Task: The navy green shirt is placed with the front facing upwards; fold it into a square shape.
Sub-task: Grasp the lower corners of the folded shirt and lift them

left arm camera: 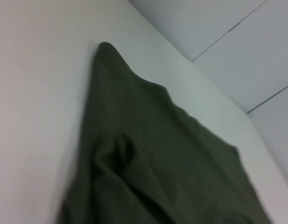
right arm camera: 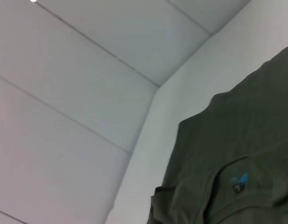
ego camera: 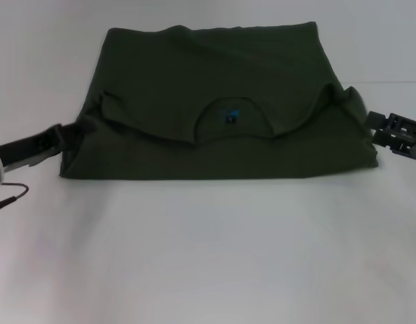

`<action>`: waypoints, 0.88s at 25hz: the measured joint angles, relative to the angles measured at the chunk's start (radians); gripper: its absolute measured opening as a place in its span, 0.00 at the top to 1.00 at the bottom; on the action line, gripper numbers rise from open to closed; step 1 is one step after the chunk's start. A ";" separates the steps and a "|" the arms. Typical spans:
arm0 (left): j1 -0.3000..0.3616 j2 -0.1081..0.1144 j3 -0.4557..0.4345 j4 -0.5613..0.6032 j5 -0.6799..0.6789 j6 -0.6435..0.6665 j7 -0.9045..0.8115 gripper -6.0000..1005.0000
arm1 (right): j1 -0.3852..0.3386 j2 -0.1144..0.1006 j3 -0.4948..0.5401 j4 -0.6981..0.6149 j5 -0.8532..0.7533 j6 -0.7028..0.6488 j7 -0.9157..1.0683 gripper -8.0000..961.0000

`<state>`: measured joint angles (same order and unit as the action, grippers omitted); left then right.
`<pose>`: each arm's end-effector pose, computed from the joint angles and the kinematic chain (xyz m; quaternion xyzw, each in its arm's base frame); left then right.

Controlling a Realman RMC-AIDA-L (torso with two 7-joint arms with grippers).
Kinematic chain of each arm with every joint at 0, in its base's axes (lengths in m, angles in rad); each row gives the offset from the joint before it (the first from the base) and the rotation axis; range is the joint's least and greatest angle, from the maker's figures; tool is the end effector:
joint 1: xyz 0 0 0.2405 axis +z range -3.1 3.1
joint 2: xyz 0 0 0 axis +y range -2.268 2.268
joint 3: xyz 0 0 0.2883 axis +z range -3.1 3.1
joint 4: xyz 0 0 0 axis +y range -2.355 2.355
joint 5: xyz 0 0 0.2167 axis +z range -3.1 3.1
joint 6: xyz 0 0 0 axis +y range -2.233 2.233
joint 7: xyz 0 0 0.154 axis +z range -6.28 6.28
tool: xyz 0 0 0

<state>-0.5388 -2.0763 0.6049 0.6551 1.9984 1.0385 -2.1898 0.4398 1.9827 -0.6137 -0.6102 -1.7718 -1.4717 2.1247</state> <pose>-0.3446 0.4118 0.0092 -0.6828 -0.6080 -0.2889 0.2839 0.3331 0.3610 0.0435 -0.7150 0.5699 0.3805 0.1383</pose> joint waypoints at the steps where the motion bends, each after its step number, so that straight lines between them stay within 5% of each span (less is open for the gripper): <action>1: 0.003 -0.003 0.000 -0.006 0.000 -0.017 0.040 0.36 | -0.003 0.000 0.005 0.006 0.000 -0.006 -0.005 0.13; 22: -0.006 -0.004 0.019 -0.095 0.023 -0.163 0.107 0.36 | -0.005 -0.008 0.020 0.029 0.002 -0.001 -0.025 0.13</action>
<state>-0.5451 -2.0803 0.6235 0.5600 2.0218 0.8758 -2.0832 0.4348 1.9742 -0.5937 -0.5814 -1.7695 -1.4729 2.0999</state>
